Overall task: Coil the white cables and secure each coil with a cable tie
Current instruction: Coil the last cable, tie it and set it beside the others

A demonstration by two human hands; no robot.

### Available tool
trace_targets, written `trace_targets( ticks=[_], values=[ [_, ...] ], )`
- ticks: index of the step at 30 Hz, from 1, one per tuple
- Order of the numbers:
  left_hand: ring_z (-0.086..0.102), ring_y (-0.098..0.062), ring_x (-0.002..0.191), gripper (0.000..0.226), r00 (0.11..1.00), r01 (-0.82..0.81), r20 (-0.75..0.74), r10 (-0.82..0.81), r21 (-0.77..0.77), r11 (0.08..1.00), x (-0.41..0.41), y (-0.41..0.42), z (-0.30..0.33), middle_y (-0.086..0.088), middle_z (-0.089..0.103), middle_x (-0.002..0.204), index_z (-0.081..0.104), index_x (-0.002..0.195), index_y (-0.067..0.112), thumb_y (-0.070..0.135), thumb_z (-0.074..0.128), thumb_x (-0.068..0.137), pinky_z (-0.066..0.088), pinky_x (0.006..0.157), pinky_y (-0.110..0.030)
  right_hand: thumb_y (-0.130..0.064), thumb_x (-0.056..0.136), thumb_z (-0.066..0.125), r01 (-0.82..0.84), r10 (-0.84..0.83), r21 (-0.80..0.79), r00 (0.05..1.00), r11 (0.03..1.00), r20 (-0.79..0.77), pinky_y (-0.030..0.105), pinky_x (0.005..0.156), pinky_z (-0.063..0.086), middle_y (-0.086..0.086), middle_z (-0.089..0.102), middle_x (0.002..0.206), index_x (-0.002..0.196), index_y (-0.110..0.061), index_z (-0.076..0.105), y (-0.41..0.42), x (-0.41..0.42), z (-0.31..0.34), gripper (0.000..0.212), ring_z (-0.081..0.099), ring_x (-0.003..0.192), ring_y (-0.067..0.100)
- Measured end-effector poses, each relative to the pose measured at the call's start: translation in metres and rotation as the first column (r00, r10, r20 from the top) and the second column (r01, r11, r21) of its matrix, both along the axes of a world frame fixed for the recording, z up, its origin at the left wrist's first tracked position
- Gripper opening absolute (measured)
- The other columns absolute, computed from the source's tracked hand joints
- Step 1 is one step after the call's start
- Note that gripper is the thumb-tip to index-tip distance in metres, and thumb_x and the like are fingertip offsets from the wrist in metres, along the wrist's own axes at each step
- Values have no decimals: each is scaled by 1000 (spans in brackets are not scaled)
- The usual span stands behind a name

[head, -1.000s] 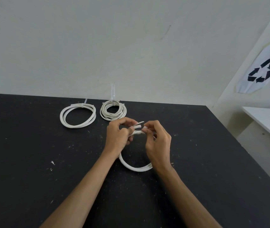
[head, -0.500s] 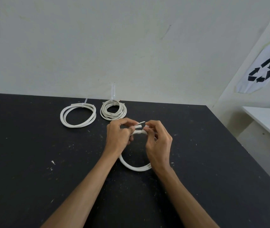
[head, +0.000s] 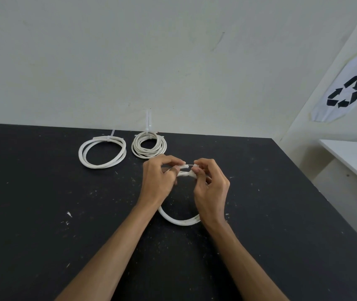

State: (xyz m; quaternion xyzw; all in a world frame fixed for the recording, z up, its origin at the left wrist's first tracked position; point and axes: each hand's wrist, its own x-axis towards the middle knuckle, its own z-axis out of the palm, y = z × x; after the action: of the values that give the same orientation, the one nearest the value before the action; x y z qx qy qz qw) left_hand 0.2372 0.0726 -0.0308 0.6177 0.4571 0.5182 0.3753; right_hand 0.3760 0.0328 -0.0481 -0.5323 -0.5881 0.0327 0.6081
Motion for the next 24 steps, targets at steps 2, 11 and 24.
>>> trace_targets(
  ticks=[2,11,24],
  values=[
    [68,-19,56,24,1000,1,14,-1,-8,1000,-1,0,0,-2,76,91,84,93,14,-5,69,92,46,48,-19,10,99,65,-9,9,-3,1000,1000,1,25,75,59,-5,71,96,105,-8,71,1,1,0,21,71,91,11],
    [68,-16,57,26,999,5,37,-4,-9,1000,0,0,-1,-3,76,91,83,93,15,-6,68,92,46,47,-19,12,97,66,-41,41,1,999,999,13,24,73,57,-4,71,95,104,-8,73,-2,2,3,23,70,88,12],
    [70,-14,64,29,1000,20,-3,-20,79,997,-1,-1,-1,1,74,94,83,92,16,-9,69,92,49,50,-19,7,98,71,-52,53,-6,996,999,67,21,76,57,0,71,95,106,-7,77,1,2,1,17,70,89,10]
  ],
)
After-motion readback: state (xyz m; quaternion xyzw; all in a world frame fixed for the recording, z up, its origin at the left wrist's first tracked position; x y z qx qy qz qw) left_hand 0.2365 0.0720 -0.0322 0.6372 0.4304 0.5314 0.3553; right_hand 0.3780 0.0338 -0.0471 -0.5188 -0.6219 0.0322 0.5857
